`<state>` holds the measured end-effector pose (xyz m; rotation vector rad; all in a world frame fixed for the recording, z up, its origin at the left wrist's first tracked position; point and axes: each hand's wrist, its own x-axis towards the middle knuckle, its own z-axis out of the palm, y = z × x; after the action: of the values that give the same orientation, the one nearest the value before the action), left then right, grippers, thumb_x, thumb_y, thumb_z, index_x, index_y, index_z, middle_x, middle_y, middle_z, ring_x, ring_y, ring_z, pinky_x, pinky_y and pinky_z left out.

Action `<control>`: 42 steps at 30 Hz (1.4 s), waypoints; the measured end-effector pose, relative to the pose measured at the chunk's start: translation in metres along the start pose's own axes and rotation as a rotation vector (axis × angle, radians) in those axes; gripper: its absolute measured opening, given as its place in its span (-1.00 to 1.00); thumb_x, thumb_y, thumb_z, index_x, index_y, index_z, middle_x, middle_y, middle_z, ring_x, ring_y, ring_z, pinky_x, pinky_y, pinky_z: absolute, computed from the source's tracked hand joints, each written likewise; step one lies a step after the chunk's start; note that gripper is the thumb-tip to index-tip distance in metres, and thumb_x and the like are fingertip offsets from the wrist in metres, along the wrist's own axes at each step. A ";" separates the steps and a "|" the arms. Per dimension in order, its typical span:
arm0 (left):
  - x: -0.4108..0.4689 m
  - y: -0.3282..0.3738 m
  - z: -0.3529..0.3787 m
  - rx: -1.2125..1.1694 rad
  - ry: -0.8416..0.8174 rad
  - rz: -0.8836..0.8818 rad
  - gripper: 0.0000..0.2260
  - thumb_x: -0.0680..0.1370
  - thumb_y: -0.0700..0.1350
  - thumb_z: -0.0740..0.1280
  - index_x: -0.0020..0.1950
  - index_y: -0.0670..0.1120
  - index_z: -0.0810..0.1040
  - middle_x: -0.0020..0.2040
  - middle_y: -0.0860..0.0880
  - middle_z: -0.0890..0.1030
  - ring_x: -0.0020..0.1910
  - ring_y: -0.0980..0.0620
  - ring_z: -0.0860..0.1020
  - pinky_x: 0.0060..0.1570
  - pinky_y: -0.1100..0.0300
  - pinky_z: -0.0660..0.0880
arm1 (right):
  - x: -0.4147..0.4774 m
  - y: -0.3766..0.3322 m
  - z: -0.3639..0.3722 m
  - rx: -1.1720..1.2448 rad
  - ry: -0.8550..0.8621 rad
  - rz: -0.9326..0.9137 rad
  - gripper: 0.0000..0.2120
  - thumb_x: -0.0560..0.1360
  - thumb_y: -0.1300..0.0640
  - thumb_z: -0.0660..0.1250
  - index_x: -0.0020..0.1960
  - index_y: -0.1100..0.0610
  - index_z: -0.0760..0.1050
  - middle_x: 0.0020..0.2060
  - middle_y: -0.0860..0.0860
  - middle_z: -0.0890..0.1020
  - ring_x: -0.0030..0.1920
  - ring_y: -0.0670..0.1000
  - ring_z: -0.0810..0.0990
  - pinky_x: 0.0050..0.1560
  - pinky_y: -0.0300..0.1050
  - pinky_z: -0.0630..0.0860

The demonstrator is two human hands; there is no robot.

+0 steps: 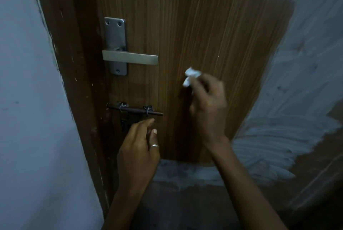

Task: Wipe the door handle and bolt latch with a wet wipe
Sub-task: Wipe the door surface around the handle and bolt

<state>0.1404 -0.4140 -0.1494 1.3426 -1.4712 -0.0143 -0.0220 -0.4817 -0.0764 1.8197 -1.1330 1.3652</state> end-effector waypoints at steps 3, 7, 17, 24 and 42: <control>-0.001 -0.002 -0.001 0.010 -0.015 -0.012 -0.73 0.61 -0.16 0.30 0.32 -0.04 0.52 0.23 0.05 0.56 0.12 0.37 0.37 -0.05 0.56 0.29 | -0.056 -0.002 0.007 -0.036 -0.273 -0.186 -0.65 0.57 0.28 0.24 0.34 0.25 0.51 0.26 0.18 0.49 0.22 0.13 0.45 0.03 -0.06 0.60; -0.001 -0.009 -0.004 0.009 -0.005 -0.027 -0.73 0.61 -0.15 0.31 0.31 -0.02 0.52 0.22 0.08 0.56 0.10 0.39 0.38 -0.08 0.58 0.34 | -0.036 0.019 -0.009 -0.012 -0.091 -0.001 -0.65 0.48 0.40 0.35 0.25 0.27 0.59 0.14 0.22 0.59 0.12 0.14 0.52 0.06 -0.09 0.52; 0.001 -0.023 -0.024 0.015 0.068 -0.067 -0.75 0.61 -0.15 0.31 0.28 -0.04 0.56 0.20 0.04 0.60 0.09 0.17 0.55 0.01 0.38 0.43 | 0.028 -0.076 0.044 0.116 -0.004 0.068 -0.64 0.52 0.37 0.32 0.30 0.21 0.56 0.17 0.15 0.57 0.12 0.09 0.52 0.06 -0.32 0.33; -0.003 -0.041 -0.043 0.061 0.099 -0.099 -0.72 0.60 -0.07 0.25 0.29 -0.04 0.56 0.20 0.01 0.62 0.10 0.06 0.61 0.07 0.13 0.59 | 0.001 -0.132 0.085 0.217 -0.244 0.031 -0.64 0.49 0.35 0.40 0.28 0.22 0.57 0.13 0.13 0.58 0.07 0.09 0.54 -0.08 -0.15 0.53; -0.004 -0.042 -0.060 0.104 0.144 -0.134 -0.75 0.58 -0.04 0.25 0.22 0.00 0.59 0.16 0.04 0.64 0.07 0.05 0.63 0.02 0.30 0.54 | 0.016 -0.131 0.064 0.178 -0.173 0.003 -0.68 0.49 0.35 0.41 0.23 0.23 0.58 0.02 0.13 0.58 -0.04 0.04 0.54 -0.10 -0.21 0.50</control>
<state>0.2096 -0.3906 -0.1539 1.4929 -1.2745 0.0720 0.1247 -0.4799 -0.0762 2.0987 -1.1304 1.3692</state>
